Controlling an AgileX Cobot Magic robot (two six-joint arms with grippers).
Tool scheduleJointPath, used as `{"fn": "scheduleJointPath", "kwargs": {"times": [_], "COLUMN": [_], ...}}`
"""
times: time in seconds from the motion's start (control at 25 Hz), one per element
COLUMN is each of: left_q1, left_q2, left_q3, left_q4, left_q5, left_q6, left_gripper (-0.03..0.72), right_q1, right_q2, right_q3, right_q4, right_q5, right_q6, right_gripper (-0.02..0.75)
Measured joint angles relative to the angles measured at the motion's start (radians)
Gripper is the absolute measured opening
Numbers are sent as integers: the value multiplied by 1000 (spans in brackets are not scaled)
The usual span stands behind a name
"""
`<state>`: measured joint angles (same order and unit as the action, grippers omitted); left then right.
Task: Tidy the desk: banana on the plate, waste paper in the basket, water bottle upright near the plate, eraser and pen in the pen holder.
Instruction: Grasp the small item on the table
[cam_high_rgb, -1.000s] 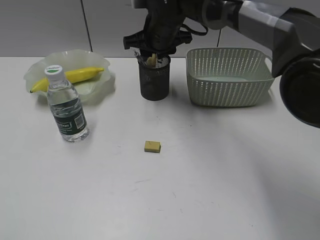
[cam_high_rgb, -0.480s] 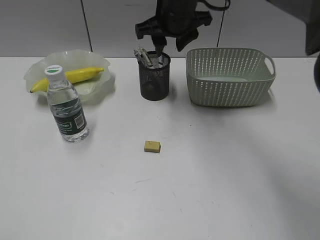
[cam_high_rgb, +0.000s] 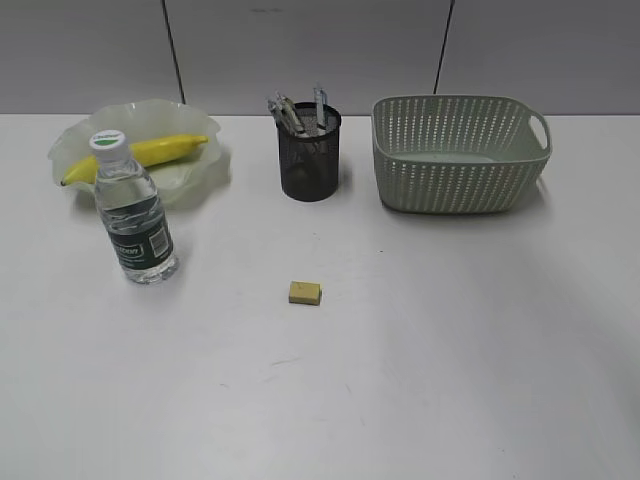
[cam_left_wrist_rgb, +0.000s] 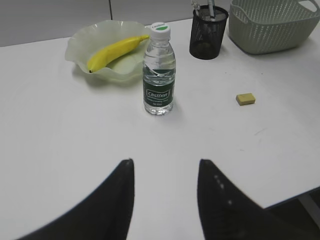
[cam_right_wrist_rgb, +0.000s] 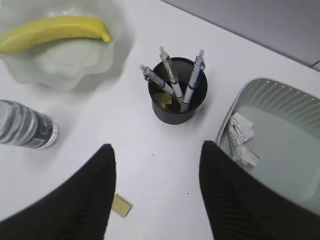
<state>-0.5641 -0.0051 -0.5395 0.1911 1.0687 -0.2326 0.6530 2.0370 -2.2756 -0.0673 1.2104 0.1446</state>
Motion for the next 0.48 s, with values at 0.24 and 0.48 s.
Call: {"fn": "scheduleJointPath", "kwargs": {"times": [0.24, 0.48], "left_q1": [0, 0], "left_q2": [7, 7], "left_q3": [0, 0], "left_q4": [0, 0], "left_q5": [0, 0], "left_q6": [0, 0], "left_gripper": [313, 313], "right_q1": [5, 5], "right_q2": [-233, -496], "right_q3": [254, 657], "right_q4": [4, 2], "right_q5": [0, 0], "right_q6": [-3, -4], "right_gripper": [430, 430]}}
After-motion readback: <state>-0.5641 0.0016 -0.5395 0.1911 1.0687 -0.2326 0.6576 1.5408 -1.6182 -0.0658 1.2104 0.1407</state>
